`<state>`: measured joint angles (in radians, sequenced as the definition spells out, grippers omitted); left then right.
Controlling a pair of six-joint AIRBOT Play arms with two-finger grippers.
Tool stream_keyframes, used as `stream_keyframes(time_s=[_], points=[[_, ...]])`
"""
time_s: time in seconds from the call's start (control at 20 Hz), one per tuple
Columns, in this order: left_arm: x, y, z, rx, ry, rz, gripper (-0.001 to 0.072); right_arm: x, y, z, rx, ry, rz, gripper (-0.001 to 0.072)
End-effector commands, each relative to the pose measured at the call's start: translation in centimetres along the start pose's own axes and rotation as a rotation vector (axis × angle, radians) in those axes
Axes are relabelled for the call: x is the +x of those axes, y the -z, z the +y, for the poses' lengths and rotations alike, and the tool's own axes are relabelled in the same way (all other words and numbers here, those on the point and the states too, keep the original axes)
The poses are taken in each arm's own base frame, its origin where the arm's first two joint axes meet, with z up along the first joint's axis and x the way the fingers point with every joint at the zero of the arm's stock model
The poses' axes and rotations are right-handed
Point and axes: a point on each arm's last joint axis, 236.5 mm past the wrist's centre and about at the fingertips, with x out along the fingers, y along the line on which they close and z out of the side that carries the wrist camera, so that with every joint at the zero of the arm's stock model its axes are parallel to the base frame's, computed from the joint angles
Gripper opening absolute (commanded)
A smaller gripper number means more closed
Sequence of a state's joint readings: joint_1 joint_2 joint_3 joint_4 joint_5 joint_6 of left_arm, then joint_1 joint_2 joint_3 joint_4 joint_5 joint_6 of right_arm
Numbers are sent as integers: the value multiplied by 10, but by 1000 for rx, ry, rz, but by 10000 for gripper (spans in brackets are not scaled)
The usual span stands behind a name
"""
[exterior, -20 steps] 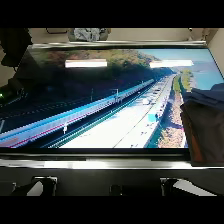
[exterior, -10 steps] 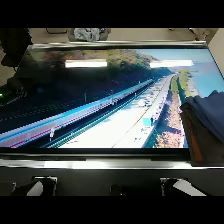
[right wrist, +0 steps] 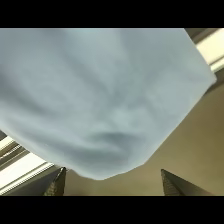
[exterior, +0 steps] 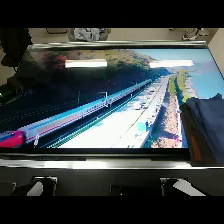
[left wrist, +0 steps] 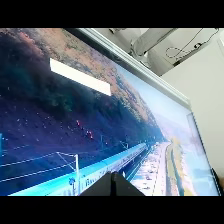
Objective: Fold the shirts.
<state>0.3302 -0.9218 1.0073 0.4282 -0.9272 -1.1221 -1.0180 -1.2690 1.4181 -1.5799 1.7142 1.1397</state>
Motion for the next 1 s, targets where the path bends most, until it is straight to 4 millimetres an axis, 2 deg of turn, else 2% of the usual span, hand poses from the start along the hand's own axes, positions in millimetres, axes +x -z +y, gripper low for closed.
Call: stream_keyframes(time_s=[0.0, 0.1, 0.15, 0.2, 0.25, 0.3, 0.35, 0.4, 0.45, 0.5, 0.55, 0.6, 0.65, 0.75, 0.85, 0.95], points=[[-3, -13, -18, 53, 20, -19, 24, -50, -59, -16, -152, 106, -280, 699], [-3, -31, -30, 207, -31, -14, 23, -137, -121, -2, -328, 236, -608, 701], [0, -39, -29, 283, -94, 5, 22, -184, -146, 22, -423, 303, -763, 701], [5, -48, -20, 340, -196, 34, 22, -219, -164, 58, -494, 313, -892, 700], [10, -54, -7, 398, -311, 73, 22, -240, -174, 108, -576, 276, -987, 700], [15, -54, 10, 457, -441, 129, 23, -240, -174, 159, -644, 206, -1008, 699], [21, -47, 26, 517, -551, 193, 24, -219, -166, 211, -713, 121, -945, 698], [28, -29, 41, 573, -636, 288, 25, -182, -154, 246, -753, 67, -818, 699], [33, 4, 55, 573, -676, 424, 41, -132, -134, 280, -798, -8, -632, 701], [32, 45, 66, 525, -693, 590, 188, -88, -102, 309, -863, -100, -428, 701], [22, 94, 77, 461, -704, 791, 481, -53, -68, 337, -937, -193, -244, 701], [13, 130, 85, 415, -703, 930, 666, -31, -44, 356, -991, -247, -122, 701], [8, 157, 92, 388, -692, 1000, 665, -16, -27, 369, -1033, -256, -53, 702], [7, 187, 102, 328, -675, 984, 665, -1, -10, 383, -1069, -230, -9, 708], [6, 199, 108, 309, -671, 956, 665, 10, -10, 383, -1029, -189, -3, 707], [5, 201, 111, 311, -676, 962, 664, 13, -12, 382, -1005, -176, -2, 702]])
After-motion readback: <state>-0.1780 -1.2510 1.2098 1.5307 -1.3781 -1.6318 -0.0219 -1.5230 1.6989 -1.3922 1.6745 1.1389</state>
